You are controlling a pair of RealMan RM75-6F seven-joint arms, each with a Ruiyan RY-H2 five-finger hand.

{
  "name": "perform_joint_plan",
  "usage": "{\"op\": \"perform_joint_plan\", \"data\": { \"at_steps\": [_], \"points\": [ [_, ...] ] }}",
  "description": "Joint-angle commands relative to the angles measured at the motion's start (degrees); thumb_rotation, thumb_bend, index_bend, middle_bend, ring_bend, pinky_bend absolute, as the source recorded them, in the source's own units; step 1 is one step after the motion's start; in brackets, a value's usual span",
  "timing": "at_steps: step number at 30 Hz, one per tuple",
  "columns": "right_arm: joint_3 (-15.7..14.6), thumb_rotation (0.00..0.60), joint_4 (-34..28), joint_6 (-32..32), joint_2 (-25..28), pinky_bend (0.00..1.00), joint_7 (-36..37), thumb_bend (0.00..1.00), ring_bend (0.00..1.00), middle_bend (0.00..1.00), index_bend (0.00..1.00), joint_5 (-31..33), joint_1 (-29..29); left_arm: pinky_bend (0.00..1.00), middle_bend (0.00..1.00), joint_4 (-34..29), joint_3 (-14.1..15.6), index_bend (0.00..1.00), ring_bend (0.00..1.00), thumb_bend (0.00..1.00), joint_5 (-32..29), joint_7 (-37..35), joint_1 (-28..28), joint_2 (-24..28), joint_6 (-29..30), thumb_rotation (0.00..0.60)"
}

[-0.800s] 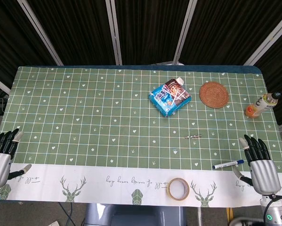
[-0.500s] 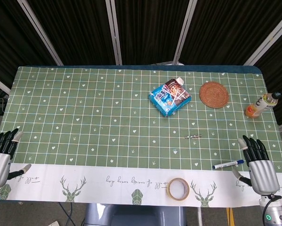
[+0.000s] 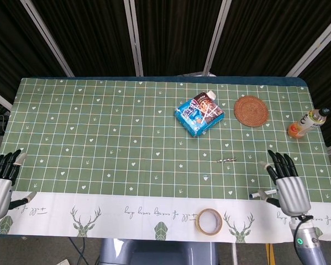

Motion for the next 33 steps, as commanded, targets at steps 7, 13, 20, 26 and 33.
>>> {"op": "perform_joint_plan", "data": {
  "at_steps": [7,13,20,26,33],
  "points": [
    [6.75,0.600,-3.67,-12.57,-8.71,0.00,-13.47,0.14,0.00,0.11,0.39,9.69,10.36,0.00,0.00,0.28,-0.30,0.00,0.00,0.01,-0.60,-0.95,-0.14,0.24,-0.32,0.600],
    [8.02,0.600,0.89,-16.01,-14.56,0.00,-15.64,0.15,0.00,0.12,0.42,14.75,13.49,0.00,0.00,0.48,-0.51,0.00,0.00,0.01,-0.85,-1.08,-0.20,0.25,-0.32,0.600],
    [8.85,0.600,6.43,-18.67,-18.67,0.00,-16.75,0.17,0.00,0.14,0.45,18.24,16.22,0.00,0.00,0.40,-0.68,0.00,0.00,0.01,-1.09,-1.05,-0.35,0.23,-0.50,0.600],
    [9.57,0.600,12.21,-21.93,-21.58,0.00,-17.70,0.19,0.00,0.14,0.46,22.01,18.65,0.00,0.00,0.44,-0.85,0.00,0.00,0.01,-1.54,-1.01,-0.55,0.13,-0.95,0.600],
    [9.72,0.600,16.77,-23.84,-23.59,0.00,-16.89,0.21,0.00,0.14,0.48,24.30,20.07,0.00,0.00,0.59,-0.96,0.00,0.00,0.01,-1.94,-0.83,-0.77,0.00,-1.46,0.600]
  ]
}}
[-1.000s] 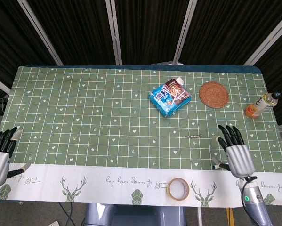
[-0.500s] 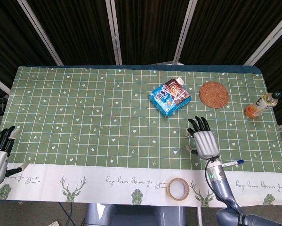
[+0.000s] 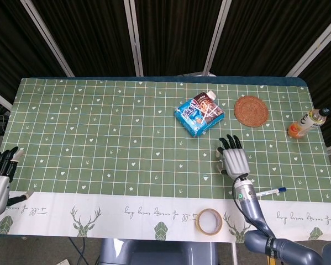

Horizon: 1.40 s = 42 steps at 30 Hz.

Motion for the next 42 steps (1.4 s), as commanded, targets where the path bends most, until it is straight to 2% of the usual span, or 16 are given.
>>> {"op": "perform_joint_plan", "data": {
  "at_steps": [1,18,31,37,42],
  "points": [
    [0.07,0.600,2.07,-1.16,-1.07,0.00,0.59,0.21,0.00,0.14,0.48,1.17,0.81,0.00,0.00,0.03,0.00,0.00,0.00,0.01,-0.13,0.09,-0.07,-0.05,-0.19,0.600],
    [-0.37,0.600,10.70,-4.16,-4.73,0.00,4.25,0.25,0.00,0.15,0.51,3.40,2.96,0.00,0.00,0.33,-0.22,0.00,0.00,0.01,-0.92,0.29,-0.38,-0.23,-0.88,0.600],
    [-1.32,0.600,12.55,-4.50,-5.78,0.00,5.68,0.31,0.00,0.17,0.55,3.39,3.01,0.00,0.00,0.14,-0.29,0.00,0.00,0.01,-0.99,0.21,-0.33,-0.12,-0.63,0.600],
    [-1.10,0.600,9.89,-2.55,-4.82,0.00,7.61,0.34,0.00,0.18,0.58,2.18,2.58,0.00,0.00,0.06,-0.25,0.00,0.00,0.01,-0.77,-0.02,-0.30,0.01,-0.40,0.600],
    [0.81,0.600,1.61,-0.19,-1.94,0.00,13.37,0.36,0.00,0.19,0.59,2.37,0.88,0.00,0.00,-0.03,-0.16,0.00,0.00,0.01,-0.62,0.00,-0.28,0.01,-0.34,0.600]
  ]
}}
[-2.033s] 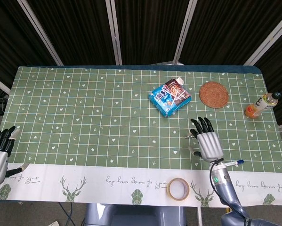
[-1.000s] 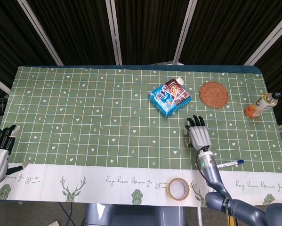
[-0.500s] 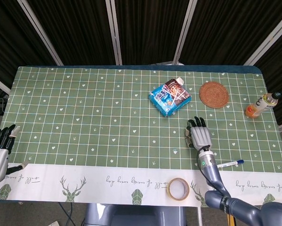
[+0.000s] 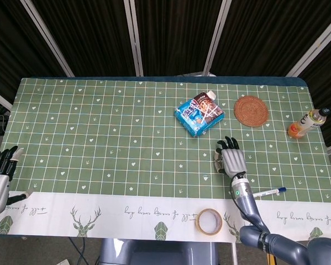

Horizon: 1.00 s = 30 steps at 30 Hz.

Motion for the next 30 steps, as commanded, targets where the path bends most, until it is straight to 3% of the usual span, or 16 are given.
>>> {"op": "perform_joint_plan", "data": {
  "at_steps": [1,9,16,30],
  "points": [
    [1.99,0.600,-7.60,1.67,2.84,0.00,5.10,0.37,0.00,0.19,0.59,0.83,-1.73,0.00,0.00,-0.12,0.04,0.00,0.00,0.01,0.11,0.03,0.03,0.02,0.10,0.600],
    [5.83,0.600,-25.10,0.35,8.53,0.00,13.44,0.39,0.00,0.19,0.60,8.36,-5.15,0.00,0.00,-0.59,0.29,0.00,0.00,0.01,0.76,0.55,0.27,0.02,0.77,0.600],
    [6.72,0.600,-33.44,1.14,9.73,0.00,17.56,0.39,0.00,0.19,0.60,11.69,-6.93,0.00,0.00,-0.83,0.45,0.00,0.00,0.01,1.13,0.70,0.35,0.01,0.99,0.600],
    [6.44,0.600,-32.61,2.96,3.45,0.00,21.68,0.41,0.00,0.19,0.61,15.53,-7.06,0.00,0.00,-1.10,0.43,0.00,0.00,0.01,1.69,0.06,0.73,0.45,2.05,0.600]
  ]
}}
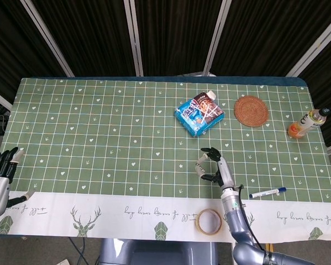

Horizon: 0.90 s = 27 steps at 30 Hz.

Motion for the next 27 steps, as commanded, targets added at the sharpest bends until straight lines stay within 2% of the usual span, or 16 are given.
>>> {"op": "perform_joint_plan", "data": {
  "at_steps": [1,15,27],
  "points": [
    [-0.31,0.600,1.34,0.07,-1.10,0.00,0.34,0.41,0.00,0.19,0.61,0.80,0.06,0.00,0.00,0.04,0.02,0.00,0.00,0.01,0.11,-0.17,0.10,0.06,0.22,0.600],
    [-1.50,0.600,4.94,-0.27,-3.33,0.00,0.93,0.41,0.00,0.19,0.61,0.57,-0.15,0.00,0.00,0.05,0.00,0.00,0.00,0.01,0.10,-0.13,0.08,0.10,0.09,0.600],
    [-1.25,0.600,6.39,-0.97,-3.99,0.00,0.67,0.41,0.00,0.19,0.61,0.89,0.09,0.00,0.00,-0.23,-0.02,0.00,0.00,0.01,0.17,-0.07,0.13,0.25,0.21,0.600]
  ]
}}
